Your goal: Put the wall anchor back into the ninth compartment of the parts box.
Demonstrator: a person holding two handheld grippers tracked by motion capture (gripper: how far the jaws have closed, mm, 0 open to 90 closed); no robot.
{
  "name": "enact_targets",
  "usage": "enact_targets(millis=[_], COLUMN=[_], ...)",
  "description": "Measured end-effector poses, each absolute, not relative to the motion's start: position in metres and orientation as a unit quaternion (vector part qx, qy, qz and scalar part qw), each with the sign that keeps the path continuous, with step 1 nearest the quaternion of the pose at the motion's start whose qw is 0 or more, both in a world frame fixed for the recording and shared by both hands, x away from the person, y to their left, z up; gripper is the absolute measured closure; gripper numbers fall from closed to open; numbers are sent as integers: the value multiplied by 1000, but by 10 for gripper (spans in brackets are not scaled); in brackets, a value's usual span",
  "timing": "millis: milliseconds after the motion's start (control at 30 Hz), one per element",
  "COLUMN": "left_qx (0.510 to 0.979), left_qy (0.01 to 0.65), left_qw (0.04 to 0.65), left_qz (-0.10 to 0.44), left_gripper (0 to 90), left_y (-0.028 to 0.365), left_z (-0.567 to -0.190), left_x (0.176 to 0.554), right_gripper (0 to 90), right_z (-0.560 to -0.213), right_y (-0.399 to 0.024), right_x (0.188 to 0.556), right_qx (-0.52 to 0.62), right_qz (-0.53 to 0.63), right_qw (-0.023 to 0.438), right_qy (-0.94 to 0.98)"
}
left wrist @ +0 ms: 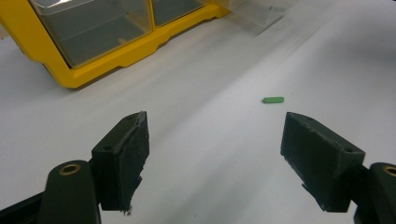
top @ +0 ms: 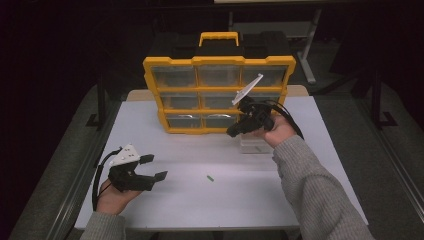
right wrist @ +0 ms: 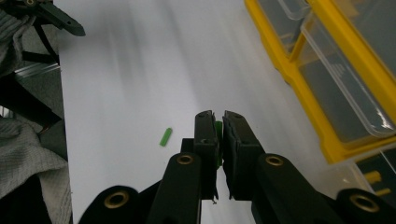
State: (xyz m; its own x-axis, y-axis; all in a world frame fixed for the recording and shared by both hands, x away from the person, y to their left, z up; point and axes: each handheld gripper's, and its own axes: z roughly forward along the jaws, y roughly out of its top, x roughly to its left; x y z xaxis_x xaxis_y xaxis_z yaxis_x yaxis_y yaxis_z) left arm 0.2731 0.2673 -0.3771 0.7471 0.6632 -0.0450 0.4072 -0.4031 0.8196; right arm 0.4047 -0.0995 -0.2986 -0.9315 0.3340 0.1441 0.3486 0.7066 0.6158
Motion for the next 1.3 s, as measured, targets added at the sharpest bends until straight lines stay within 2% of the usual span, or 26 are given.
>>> enact_targets(millis=[700,1300], left_qx=[827,827], left_qy=[323,325], left_qw=[437,435], left_qz=[146,143], left_gripper=[233,233], left_y=[267,267], left_z=[-377,-378], left_x=[273,273], right_gripper=[830,830], right_z=[-299,-318], right_y=[-141,-167], right_x=[417,426], right_qx=[-240,-292], right_qz=[-325,-313], right_qw=[-11,-12], right_qy=[-915,-904])
